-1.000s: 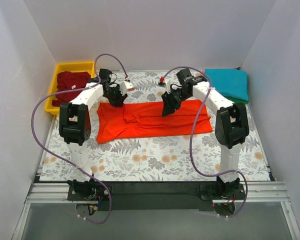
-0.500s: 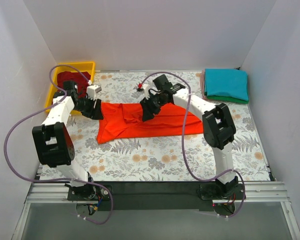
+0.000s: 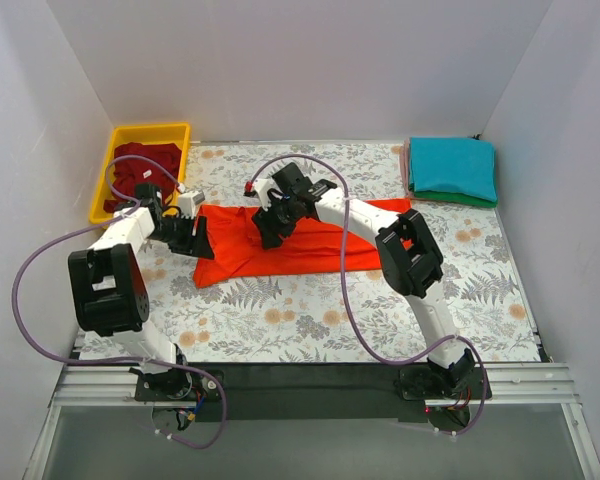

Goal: Fold and stack the t-shirts
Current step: Fold the tshirt

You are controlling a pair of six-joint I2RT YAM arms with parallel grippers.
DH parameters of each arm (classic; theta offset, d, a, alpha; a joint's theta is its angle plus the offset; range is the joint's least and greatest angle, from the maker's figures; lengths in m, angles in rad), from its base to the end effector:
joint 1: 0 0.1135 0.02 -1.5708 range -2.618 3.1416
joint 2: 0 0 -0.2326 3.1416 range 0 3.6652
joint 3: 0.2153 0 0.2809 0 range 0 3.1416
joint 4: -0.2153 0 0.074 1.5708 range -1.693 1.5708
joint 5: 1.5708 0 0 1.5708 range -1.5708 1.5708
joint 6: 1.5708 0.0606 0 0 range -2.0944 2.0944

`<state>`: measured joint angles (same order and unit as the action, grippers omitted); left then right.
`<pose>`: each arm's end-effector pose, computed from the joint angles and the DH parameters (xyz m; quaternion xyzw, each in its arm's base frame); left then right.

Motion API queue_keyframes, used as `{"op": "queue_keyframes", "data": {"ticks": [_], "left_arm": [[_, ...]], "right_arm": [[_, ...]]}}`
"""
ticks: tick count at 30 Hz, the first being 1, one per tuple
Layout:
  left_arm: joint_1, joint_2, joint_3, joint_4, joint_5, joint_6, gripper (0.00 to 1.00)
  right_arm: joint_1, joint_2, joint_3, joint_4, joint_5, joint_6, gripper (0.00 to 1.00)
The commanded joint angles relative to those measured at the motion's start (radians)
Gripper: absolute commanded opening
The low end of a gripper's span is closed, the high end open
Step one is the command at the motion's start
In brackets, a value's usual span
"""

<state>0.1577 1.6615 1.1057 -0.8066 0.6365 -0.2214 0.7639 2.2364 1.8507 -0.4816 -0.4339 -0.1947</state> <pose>0.3328 0.0164 0.1313 -0.1460 0.9338 -0.3142 0.0888 0.3607 0.3808 0.1505 -0.4886 0.7793 0.2884 0.2662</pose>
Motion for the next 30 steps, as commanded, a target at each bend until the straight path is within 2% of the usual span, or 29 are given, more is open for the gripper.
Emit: {"op": "queue_keyframes", "data": {"ticks": [1,7,11,12,13,14,15,16,22,25,30], "left_arm": [[-0.001,0.027,0.002,0.038,0.034,-0.019,0.51],[-0.003,0.063,-0.004,0.069,0.022,-0.021,0.5],[-0.004,0.076,0.002,0.064,0.031,-0.018,0.44],[-0.003,0.076,0.008,0.063,0.032,-0.013,0.35],[-0.003,0.076,0.008,0.063,0.032,-0.01,0.35],[-0.004,0.078,0.009,0.057,0.031,-0.01,0.28],[-0.004,0.08,0.017,0.053,0.029,-0.009,0.26],[-0.004,0.083,0.02,0.05,0.032,-0.009,0.22],[-0.004,0.106,0.062,0.035,0.022,-0.003,0.0],[-0.004,0.118,0.098,0.034,0.008,0.001,0.0],[-0.004,0.142,0.161,0.027,-0.004,0.008,0.0]], "right_arm": [[0.018,0.032,0.073,0.049,0.064,-0.012,0.64],[0.029,0.077,0.12,0.057,0.113,-0.015,0.64],[0.032,0.097,0.13,0.058,0.118,-0.023,0.61],[0.032,0.103,0.131,0.058,0.127,-0.026,0.54],[0.032,0.103,0.131,0.058,0.127,-0.026,0.52],[0.032,0.104,0.133,0.058,0.133,-0.026,0.48],[0.032,0.103,0.131,0.06,0.135,-0.026,0.44],[0.032,0.1,0.131,0.06,0.136,-0.025,0.35],[0.031,0.083,0.125,0.061,0.141,-0.006,0.08],[0.025,0.071,0.116,0.061,0.127,0.011,0.01],[0.006,0.057,0.101,0.066,0.109,0.034,0.01]]}}
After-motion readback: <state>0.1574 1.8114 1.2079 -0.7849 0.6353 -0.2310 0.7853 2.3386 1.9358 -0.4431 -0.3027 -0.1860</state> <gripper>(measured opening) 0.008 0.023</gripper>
